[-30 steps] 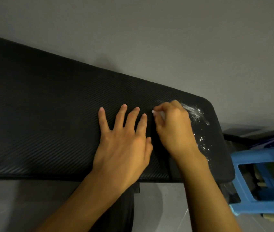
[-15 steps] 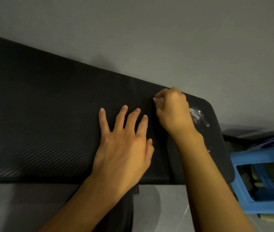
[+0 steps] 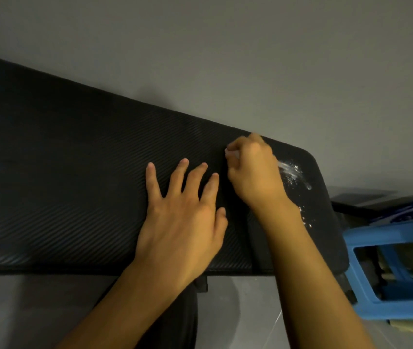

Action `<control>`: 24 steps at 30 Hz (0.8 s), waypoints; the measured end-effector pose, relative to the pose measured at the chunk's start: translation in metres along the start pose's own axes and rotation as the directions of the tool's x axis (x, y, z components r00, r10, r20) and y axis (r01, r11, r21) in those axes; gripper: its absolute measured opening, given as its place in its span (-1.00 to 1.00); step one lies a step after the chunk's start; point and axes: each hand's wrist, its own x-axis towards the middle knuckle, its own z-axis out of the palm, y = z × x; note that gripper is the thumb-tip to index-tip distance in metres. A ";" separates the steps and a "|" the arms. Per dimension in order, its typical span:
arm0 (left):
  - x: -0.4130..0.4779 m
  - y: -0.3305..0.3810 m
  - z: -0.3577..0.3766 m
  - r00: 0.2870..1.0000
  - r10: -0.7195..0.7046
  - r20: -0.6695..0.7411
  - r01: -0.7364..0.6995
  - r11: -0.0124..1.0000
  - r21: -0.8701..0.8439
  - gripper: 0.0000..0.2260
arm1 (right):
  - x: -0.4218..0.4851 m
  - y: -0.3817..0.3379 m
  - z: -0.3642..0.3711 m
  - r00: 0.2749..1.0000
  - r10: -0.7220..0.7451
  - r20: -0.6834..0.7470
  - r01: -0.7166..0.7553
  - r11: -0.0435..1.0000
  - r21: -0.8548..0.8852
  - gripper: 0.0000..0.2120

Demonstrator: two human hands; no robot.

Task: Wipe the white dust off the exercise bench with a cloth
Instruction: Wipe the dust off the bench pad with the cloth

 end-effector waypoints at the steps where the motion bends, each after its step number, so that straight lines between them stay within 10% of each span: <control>1: 0.000 0.000 0.000 1.000 0.002 -0.005 -0.002 1.000 -0.002 -0.45 | -0.016 -0.002 -0.003 1.000 -0.026 0.010 0.025 0.999 0.019 -0.80; 8: -0.001 -0.001 0.002 0.999 0.036 -0.024 -0.036 0.999 -0.023 -0.58 | -0.151 0.011 -0.027 0.995 -0.067 0.068 0.055 0.984 0.168 -0.88; 24: -0.004 0.001 0.007 0.998 0.044 -0.042 -0.043 0.999 0.020 -0.59 | -0.144 0.032 -0.028 0.998 -0.053 0.022 0.048 0.984 0.173 -0.95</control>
